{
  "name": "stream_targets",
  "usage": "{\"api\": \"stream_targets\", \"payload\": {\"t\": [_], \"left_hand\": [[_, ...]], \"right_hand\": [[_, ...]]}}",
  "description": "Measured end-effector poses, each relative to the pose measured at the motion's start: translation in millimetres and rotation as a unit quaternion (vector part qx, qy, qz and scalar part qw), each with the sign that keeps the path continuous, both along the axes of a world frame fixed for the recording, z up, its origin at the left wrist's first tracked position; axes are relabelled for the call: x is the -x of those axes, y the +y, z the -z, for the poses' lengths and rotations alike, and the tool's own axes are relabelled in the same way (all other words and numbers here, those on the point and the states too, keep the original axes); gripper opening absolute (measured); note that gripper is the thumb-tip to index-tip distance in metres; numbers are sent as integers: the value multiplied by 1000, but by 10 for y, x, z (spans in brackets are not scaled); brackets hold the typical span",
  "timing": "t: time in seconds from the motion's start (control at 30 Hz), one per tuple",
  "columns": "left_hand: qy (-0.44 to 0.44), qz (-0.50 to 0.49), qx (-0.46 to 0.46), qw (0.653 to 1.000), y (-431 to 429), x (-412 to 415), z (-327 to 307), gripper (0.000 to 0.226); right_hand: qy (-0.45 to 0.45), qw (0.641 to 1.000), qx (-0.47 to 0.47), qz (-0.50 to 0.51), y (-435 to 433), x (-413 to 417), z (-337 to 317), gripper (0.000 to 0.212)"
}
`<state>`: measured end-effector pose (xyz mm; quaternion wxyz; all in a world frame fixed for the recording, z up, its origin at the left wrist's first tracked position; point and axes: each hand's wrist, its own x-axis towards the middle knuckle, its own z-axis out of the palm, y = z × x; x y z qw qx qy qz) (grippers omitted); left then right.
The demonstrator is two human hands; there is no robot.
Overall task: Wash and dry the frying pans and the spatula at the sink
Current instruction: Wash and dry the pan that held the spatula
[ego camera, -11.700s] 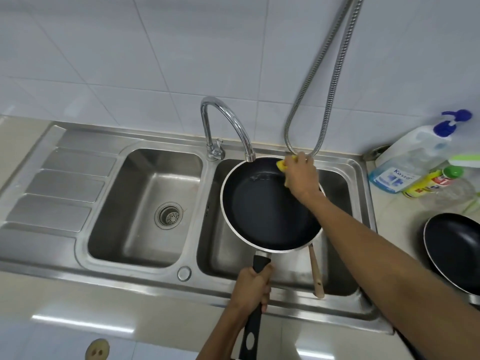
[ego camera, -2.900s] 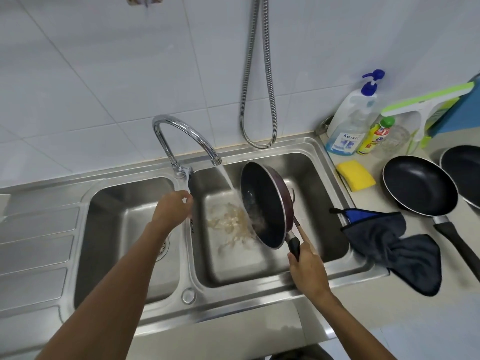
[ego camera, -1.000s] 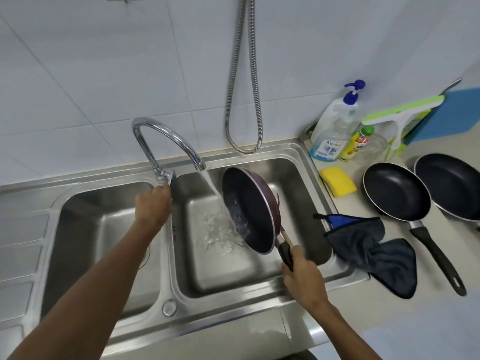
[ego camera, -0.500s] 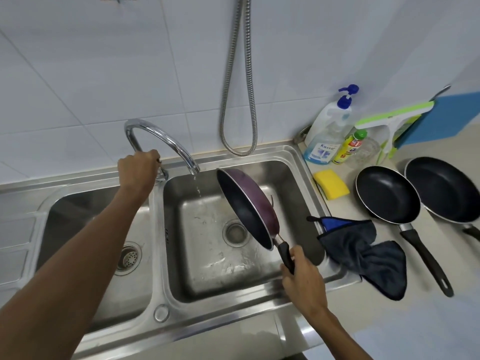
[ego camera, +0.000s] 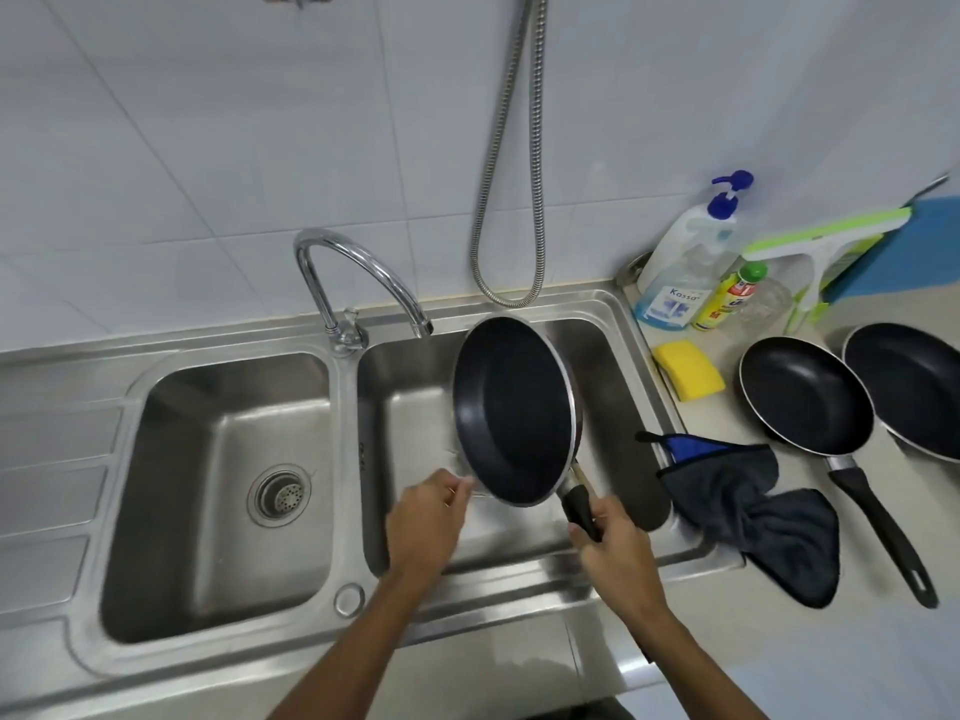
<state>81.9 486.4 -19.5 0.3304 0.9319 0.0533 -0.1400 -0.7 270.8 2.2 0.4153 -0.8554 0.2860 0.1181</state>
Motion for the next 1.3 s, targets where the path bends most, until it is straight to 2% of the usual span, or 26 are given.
{"api": "stream_targets", "payload": {"t": [0.07,0.13,0.2,0.27,0.43,0.6,0.67,0.73,0.8,0.9,0.97,1.03,1.17,1.23,1.3], "left_hand": [[60,-23,71,995,-203,269,35,52],[167,-66,199,963,-413,476,-66,57],[320,-129,321,882,-578,608,-150,65],[396,-158,384,819,-661,661,-139,74],[422,-192,416,782,-782,595,-27,63],[409,-281,487,719,-921,648,3,44],[375,-287,487,735,-997,649,-47,39],[335,-282,456,775,-1064,625,-118,41],[312,-287,451,785,-1132,577,-161,42],[295,-292,444,794,-1218,543,-160,33],[283,-298,461,787,-1243,608,-95,27],[273,-309,488,769,-1223,700,-24,31],[261,-345,505,747,-1234,755,-46,50],[256,-350,496,753,-1280,746,-87,60],[249,-350,484,762,-1302,745,-112,65]], "right_hand": [[5,1000,-13,5,79,24,14,13],[-3,999,-37,18,193,49,14,13],[1,998,-62,32,315,60,17,23],[20,994,-99,50,449,73,15,31],[34,991,-117,61,632,127,-24,39],[8,987,-149,63,672,139,-45,40],[-11,991,-128,43,584,139,-120,38],[-39,993,-110,-1,417,133,-183,34],[-53,994,-61,-70,210,76,-207,31],[-86,970,126,-191,-274,-54,-183,26],[-145,935,249,-205,-766,-126,-168,17],[-150,906,346,-190,-1362,-129,-74,31],[-17,867,429,-252,-2217,205,357,78],[-13,855,430,-290,-2362,332,512,81],[-25,848,422,-321,-2421,322,551,72]]}}
